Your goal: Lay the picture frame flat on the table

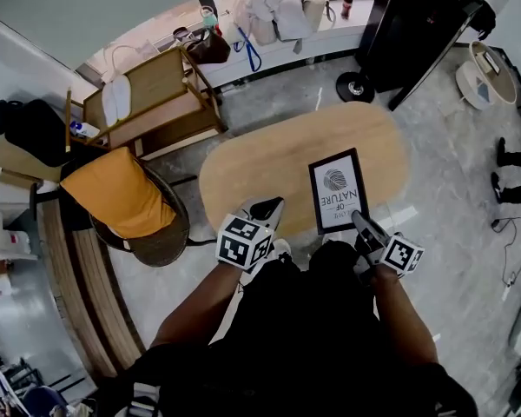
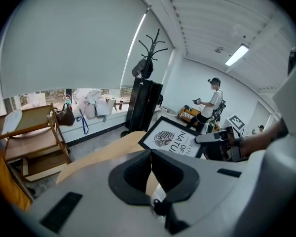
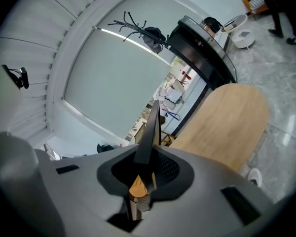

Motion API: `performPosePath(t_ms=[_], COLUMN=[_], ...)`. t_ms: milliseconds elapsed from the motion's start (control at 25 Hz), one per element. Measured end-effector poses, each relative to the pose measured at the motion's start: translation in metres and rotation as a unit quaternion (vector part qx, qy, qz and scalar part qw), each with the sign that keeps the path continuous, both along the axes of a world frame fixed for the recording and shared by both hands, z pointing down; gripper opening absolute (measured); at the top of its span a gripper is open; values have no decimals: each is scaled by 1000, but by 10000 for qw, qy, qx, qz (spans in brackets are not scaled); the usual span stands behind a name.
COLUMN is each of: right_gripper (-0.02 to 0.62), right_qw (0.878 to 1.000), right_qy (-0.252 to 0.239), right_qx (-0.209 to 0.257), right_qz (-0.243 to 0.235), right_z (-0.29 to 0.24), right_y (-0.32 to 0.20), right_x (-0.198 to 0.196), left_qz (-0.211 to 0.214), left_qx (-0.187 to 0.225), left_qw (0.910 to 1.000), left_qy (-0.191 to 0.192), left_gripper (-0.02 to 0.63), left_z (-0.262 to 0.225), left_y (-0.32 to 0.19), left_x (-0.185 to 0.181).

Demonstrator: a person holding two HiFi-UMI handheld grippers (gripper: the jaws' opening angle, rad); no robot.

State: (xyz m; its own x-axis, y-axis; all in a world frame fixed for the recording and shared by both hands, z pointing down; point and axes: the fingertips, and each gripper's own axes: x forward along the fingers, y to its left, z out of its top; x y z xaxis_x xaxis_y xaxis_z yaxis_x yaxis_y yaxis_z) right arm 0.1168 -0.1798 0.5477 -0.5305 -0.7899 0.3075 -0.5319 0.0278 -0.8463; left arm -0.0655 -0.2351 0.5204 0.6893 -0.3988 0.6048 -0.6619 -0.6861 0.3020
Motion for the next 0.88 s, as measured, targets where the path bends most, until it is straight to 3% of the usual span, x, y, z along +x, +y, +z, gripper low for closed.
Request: performPosePath(t_ms=[240,400,520,640,880], right_gripper=[38,38,40,40,41], right_qw=[9989,9954,9911,9850,9773], right_qy=[-32,-383,-377,-446,-761], right_qx=[-304,-864,-1256,-1608,-1837], right_qz=[-343,-171,-237,-437,-726], right_z=[58,136,203,264,341], right_y=[-84,-144,-182,-210,-236], right_x=[10,30,41,39,17], left_qz=[-450,-921,-1202,-1470,-1848], left_qx=[-365,-634,-858,-1041,-1265], left_qw=[9980,9931,9879,9815,9708], left_qy=[-234,-347,-471,-649,-864], left_gripper=[5,5,5,5,5], left_z=[40,62,79,93,119], left_y=[-39,-69,-82,-83,-83], left_x=[8,13,17,19,30])
